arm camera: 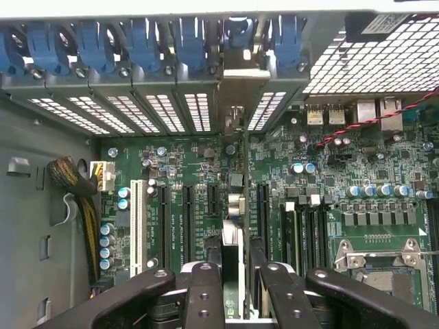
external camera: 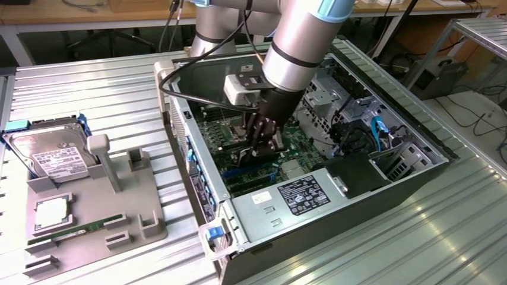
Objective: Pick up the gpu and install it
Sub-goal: 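Insert the gpu into the slot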
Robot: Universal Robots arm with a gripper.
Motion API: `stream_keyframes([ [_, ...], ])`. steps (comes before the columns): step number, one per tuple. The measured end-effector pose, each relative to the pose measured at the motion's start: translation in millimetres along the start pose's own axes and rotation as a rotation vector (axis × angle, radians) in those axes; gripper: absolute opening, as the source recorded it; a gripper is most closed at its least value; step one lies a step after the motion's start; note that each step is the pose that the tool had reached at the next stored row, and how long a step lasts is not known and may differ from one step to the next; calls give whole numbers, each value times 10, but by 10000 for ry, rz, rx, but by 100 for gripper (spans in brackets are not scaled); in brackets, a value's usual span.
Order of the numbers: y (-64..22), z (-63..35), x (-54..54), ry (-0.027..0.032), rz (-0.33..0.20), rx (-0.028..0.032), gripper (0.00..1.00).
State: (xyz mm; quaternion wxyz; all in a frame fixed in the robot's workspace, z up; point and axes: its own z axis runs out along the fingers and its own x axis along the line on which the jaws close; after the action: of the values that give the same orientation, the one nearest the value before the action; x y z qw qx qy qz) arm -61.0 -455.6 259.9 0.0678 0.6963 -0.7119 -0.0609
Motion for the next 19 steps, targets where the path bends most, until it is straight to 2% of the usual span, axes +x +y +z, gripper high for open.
stream_keyframes([
  [4, -7, 36, 1, 13, -6, -35, 26],
  [5, -9, 48, 0, 1, -8, -46, 26],
  [10, -11, 60, -1, 7, -7, -173, 26],
  [16, -9, 54, -28, 13, -47, -228, 26],
  [17, -11, 65, -37, -15, -58, -227, 26],
  [19, -6, 54, -39, 18, -62, -267, 26],
])
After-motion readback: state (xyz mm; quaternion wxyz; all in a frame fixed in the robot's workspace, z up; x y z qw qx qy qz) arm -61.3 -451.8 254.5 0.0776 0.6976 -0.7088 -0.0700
